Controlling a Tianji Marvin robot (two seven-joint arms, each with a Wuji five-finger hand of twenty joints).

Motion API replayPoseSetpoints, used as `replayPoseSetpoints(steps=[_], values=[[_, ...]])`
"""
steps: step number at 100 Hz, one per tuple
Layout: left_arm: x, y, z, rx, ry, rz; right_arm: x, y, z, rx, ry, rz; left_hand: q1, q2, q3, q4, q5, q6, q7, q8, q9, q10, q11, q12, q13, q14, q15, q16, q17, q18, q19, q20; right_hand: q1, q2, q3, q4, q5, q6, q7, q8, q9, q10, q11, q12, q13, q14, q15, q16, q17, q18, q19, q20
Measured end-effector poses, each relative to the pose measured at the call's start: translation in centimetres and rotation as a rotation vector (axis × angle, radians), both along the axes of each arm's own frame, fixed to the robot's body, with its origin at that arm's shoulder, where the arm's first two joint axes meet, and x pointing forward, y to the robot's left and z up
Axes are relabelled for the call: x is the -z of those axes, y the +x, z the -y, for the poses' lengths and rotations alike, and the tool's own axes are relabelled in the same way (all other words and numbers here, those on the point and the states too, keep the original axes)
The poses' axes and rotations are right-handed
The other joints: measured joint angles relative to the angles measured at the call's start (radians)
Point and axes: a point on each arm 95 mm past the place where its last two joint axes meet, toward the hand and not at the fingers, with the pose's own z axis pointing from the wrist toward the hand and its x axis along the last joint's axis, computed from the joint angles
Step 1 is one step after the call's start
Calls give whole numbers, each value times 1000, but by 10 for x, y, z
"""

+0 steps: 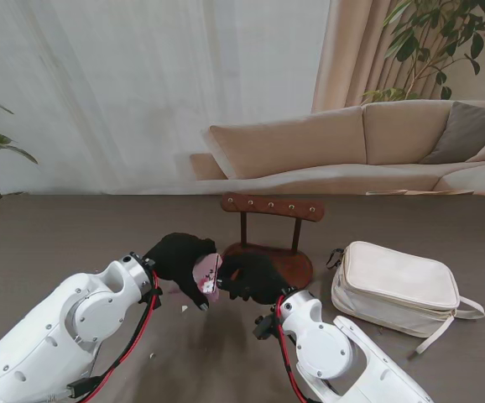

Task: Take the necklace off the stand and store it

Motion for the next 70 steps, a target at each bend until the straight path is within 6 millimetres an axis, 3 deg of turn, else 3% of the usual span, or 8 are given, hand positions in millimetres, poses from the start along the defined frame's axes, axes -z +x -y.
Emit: replayPoseSetpoints(steps=[15, 44, 54, 70], values=[[0, -1, -1, -4, -10, -4, 3, 0, -3, 7, 44, -47, 0, 0, 0, 0, 0, 0, 4, 0, 4, 0, 0, 0, 11, 4, 0, -1, 6, 6, 2, 0, 83, 4, -2, -28, -19, 0, 23, 0, 0, 18, 16, 1, 0, 11, 5, 0, 0, 8, 0, 19], [1, -2, -3, -8, -8, -8, 5, 1, -6, 9, 47, -66, 0, 0, 0, 0, 0, 0, 5, 0, 4, 0, 0, 0, 12, 6, 0, -1, 7, 9, 2, 0, 80, 37, -2, -37, -32, 0, 55, 0, -12, 33, 41, 1, -11, 19, 14, 0, -1, 9, 0, 20], [0, -4, -2, -7, -10, -7, 4, 3, -3, 15, 19, -42, 0, 0, 0, 0, 0, 0, 5, 0, 4, 0, 0, 0, 12, 6, 0, -1, 7, 9, 3, 0, 12, 63, -4, -37, -33, -10, 7, -13, -37, 33, 17, -11, -11, 20, 16, 0, -1, 11, 0, 20], [0, -5, -1, -4, -11, -9, -5, 6, 10, 25, -10, -24, 0, 0, 0, 0, 0, 0, 5, 0, 4, 0, 1, 0, 12, 6, 0, -1, 7, 9, 3, 0, -96, 115, -29, 51, -46, -25, -150, -9, -50, 33, 19, -12, -53, 31, 15, -1, -1, 23, -6, 20]])
